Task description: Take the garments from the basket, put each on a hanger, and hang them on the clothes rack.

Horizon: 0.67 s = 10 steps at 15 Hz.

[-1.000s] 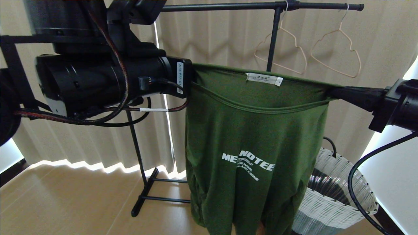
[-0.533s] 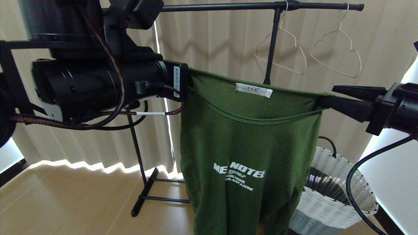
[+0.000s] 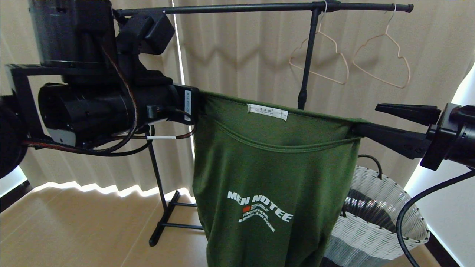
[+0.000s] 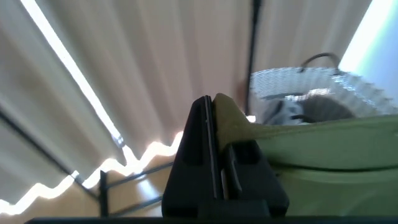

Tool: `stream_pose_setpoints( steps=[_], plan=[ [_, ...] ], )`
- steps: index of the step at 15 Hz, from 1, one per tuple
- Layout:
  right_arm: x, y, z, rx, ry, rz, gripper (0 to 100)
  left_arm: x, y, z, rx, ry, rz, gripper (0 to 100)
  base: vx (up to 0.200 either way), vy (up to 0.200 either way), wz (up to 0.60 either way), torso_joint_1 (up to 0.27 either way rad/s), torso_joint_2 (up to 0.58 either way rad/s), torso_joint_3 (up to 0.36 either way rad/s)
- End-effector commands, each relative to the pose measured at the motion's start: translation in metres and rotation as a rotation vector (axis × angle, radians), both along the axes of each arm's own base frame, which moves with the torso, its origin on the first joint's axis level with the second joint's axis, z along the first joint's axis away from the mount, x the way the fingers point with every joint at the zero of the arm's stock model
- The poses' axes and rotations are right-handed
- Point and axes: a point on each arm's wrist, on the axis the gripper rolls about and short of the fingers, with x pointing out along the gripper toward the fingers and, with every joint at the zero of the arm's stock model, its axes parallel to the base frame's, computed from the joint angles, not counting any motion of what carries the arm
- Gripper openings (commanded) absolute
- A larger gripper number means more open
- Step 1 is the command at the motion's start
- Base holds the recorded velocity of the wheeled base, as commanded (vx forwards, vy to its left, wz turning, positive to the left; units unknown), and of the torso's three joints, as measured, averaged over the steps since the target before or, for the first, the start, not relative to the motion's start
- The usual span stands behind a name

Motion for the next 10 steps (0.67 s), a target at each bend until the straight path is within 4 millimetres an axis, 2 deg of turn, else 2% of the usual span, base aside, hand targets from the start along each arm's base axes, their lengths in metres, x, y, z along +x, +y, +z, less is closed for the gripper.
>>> stream_pose_setpoints(
  steps=[1,4,6,10],
  plan=[
    [-0.004,0.000,0.002,0.005,-0.008,0.006,100,0.003,0.005,-0.002,0.005,0.004,0.029,0,0.000,0.000,0.00,0.000,0.00,0.000],
    [-0.008,-0.001,-0.009,0.001,0.027,0.010,100,0.008,0.011,-0.005,0.005,0.013,0.062,0,0.000,0.000,0.00,0.000,0.00,0.000],
    [-0.010,-0.002,-0.009,-0.003,0.020,0.006,100,0.008,0.016,-0.007,0.010,0.024,0.076,0,0.000,0.000,0.00,0.000,0.00,0.000],
    [-0.016,-0.015,-0.019,-0.035,0.032,-0.059,100,-0.012,0.039,-0.013,0.020,0.037,0.111,0,0.000,0.000,0.00,0.000,0.00,0.000]
  ],
)
